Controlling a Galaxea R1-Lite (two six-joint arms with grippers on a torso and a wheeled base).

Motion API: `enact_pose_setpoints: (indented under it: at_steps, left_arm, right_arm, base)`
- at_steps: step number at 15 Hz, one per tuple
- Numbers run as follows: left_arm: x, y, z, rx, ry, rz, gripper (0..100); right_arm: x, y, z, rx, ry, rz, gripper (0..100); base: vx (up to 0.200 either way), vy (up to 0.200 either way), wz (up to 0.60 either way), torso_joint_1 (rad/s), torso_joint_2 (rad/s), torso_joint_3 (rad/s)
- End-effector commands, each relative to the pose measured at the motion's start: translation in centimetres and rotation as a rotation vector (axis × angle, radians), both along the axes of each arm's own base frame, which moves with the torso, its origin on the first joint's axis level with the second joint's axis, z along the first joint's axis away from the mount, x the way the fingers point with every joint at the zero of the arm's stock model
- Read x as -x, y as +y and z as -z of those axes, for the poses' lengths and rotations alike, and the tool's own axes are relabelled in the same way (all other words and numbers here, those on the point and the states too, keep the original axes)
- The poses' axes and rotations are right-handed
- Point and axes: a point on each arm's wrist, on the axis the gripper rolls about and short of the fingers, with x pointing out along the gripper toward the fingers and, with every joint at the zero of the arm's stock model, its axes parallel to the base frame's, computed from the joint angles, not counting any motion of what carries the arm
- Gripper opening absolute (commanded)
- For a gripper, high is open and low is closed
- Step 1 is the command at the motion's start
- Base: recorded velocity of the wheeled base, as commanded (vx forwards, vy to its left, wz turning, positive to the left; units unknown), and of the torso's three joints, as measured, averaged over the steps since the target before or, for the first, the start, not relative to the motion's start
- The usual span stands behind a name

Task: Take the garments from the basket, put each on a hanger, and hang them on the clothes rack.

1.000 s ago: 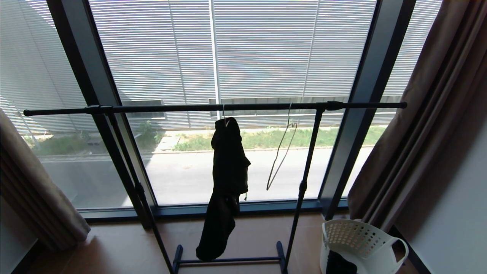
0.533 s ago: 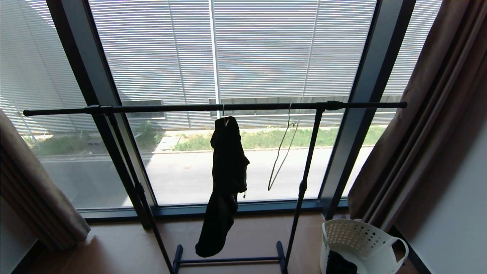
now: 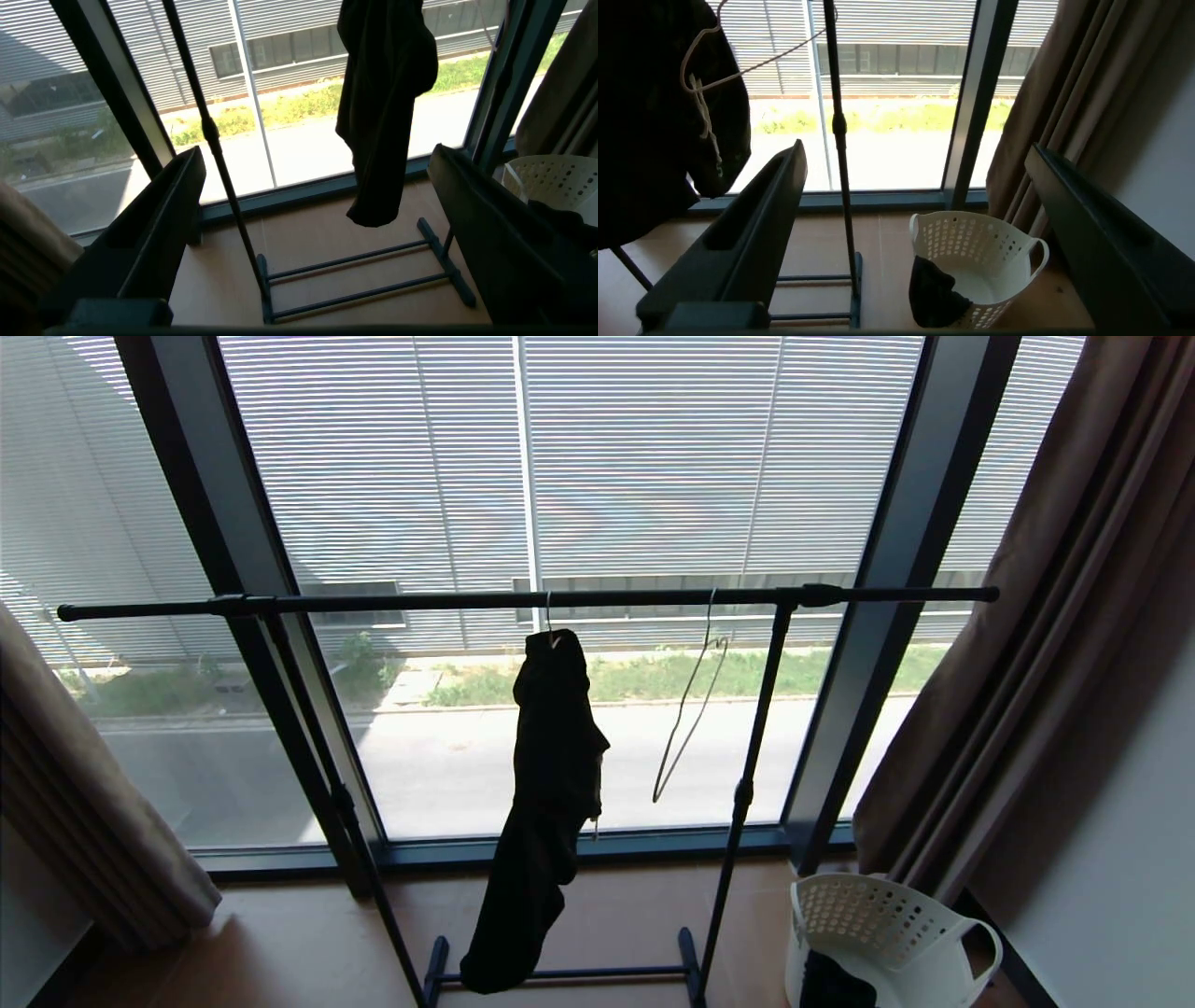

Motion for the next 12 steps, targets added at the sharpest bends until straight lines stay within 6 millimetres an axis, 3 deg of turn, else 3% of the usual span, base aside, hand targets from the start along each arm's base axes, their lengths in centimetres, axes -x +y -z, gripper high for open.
enact_pose_setpoints:
  at_steps: [1,12]
  left_arm:
    - [-0.04,0.0,0.02,0.0,0.007,0.0,100]
    - [-0.02,0.0,-0.02,0.047,0.01,-0.004,100]
  right_arm:
    - [-0.02,0.0,0.0,0.0,0.003,-0.001,100]
    - [-0.02,-0.03,-0.03,-0.024,-0.001,0.014,100]
  base:
    - [0.0,0.0,0.0,0.0,0.0,0.0]
    - [0.0,0.0,0.0,0.0,0.0,0.0]
